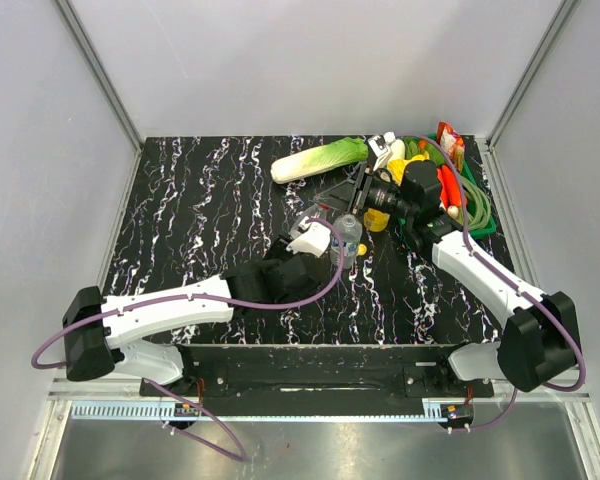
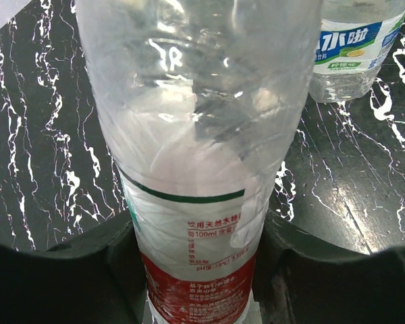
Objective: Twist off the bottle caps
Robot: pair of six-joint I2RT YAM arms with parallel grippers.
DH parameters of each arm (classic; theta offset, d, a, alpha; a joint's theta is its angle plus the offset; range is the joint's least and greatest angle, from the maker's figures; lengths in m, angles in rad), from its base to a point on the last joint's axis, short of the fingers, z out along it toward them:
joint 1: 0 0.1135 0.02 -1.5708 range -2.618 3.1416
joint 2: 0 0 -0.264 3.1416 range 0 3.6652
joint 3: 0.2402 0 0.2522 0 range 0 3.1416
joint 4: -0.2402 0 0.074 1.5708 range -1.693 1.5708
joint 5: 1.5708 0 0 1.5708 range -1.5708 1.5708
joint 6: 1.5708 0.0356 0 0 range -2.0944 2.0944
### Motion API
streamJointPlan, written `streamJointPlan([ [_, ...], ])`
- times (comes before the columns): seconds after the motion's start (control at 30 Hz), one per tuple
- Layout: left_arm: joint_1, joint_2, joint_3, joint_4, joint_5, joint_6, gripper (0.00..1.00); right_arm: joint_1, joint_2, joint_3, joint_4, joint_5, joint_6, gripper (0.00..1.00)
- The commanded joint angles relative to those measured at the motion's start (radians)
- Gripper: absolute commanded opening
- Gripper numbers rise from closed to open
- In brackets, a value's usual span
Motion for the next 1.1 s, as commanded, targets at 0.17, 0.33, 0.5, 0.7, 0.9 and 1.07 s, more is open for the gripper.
streamJointPlan([
  [0.17, 0.004, -0.063, -0.016, 0.075, 0.108, 0.022, 0.35, 0.011, -0.043, 0.025, 0.044, -0.021, -0.022, 0.0],
  [0.33, 0.06, -0.144, -0.068, 0.143, 0.239, 0.017, 0.4, 0.011, -0.036, 0.037, 0.027, -0.035, -0.03, 0.0],
  [0.5, 0.161, -0.247, -0.143, 0.221, 0.449, 0.008, 0.45, 0.011, -0.041, 0.037, 0.028, -0.043, -0.036, 0.0],
  [0.7, 0.287, -0.342, -0.225, 0.304, 0.718, -0.018, 0.47, 0.011, -0.055, 0.028, 0.062, -0.076, -0.041, 0.0],
  [0.9, 0.418, -0.381, -0.277, 0.387, 1.029, -0.055, 0.48, 0.011, -0.069, 0.03, 0.076, -0.118, -0.057, 0.0],
  [1.07, 0.498, -0.391, -0.317, 0.483, 1.25, -0.099, 0.48, 0.012, -0.089, 0.013, 0.166, -0.206, -0.062, 0.0],
])
